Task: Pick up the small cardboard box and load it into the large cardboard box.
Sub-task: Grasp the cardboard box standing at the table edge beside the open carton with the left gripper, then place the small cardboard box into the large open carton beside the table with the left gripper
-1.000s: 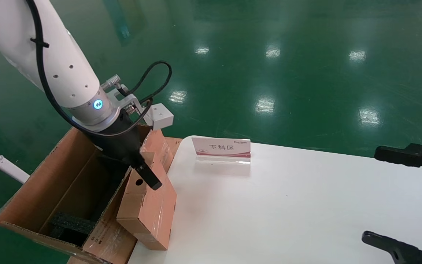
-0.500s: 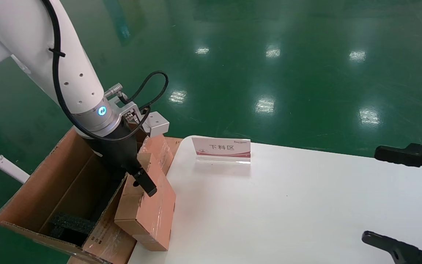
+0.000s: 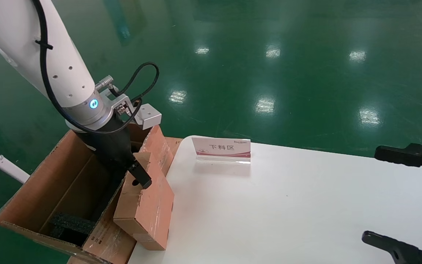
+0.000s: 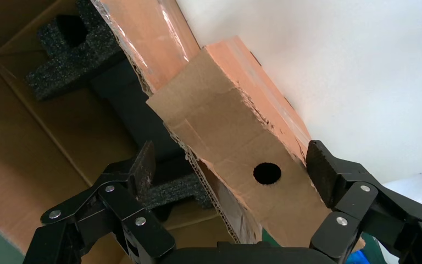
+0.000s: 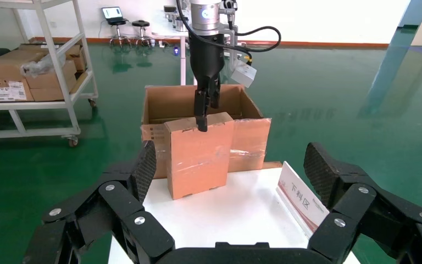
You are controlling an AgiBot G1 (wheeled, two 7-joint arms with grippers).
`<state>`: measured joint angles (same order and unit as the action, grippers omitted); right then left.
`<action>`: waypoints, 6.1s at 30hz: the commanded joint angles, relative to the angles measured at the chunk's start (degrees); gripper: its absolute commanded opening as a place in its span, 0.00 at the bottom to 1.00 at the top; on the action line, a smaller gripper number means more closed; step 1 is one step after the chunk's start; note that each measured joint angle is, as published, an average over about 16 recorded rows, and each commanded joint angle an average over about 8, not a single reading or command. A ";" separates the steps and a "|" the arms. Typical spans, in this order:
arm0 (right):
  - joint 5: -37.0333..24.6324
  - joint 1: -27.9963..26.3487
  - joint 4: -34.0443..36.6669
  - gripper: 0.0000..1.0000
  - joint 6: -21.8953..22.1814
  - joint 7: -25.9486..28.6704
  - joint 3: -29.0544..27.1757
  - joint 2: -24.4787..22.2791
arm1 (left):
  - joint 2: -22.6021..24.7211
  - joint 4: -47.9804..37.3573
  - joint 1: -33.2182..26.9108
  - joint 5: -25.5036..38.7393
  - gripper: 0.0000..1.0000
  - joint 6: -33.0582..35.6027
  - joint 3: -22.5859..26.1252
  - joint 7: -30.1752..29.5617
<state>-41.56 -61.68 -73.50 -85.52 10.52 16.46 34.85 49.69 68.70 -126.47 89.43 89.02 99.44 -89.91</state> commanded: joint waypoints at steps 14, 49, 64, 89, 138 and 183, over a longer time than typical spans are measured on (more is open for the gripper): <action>0.04 -0.01 0.00 1.00 0.02 -0.03 0.06 -0.02 | -0.28 0.72 0.54 -1.41 1.00 0.02 2.10 -0.14; 0.10 -0.02 0.02 0.88 0.07 -0.07 0.12 -0.06 | 1.06 -0.98 2.80 -2.18 0.25 -1.07 4.08 1.13; 0.10 -0.02 0.02 0.00 0.07 -0.06 0.11 -0.06 | 1.06 -0.92 2.70 -2.12 0.00 -1.02 4.02 1.08; 0.09 -0.02 0.02 0.04 0.07 -0.06 0.11 -0.06 | 1.05 -0.88 2.63 -2.07 0.00 -0.96 3.99 1.05; 0.16 -0.07 0.07 1.00 0.09 -0.13 0.24 -0.09 | -7.92 -21.59 -31.60 -13.71 0.00 2.75 17.63 25.10; 0.27 -0.10 0.07 1.00 0.15 -0.21 0.39 -0.15 | -0.01 -46.82 -6.59 -22.44 0.00 -6.15 36.27 31.78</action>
<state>-41.29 -61.78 -73.42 -85.37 10.31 16.85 34.69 49.64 22.12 -133.14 66.96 82.77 135.69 -58.35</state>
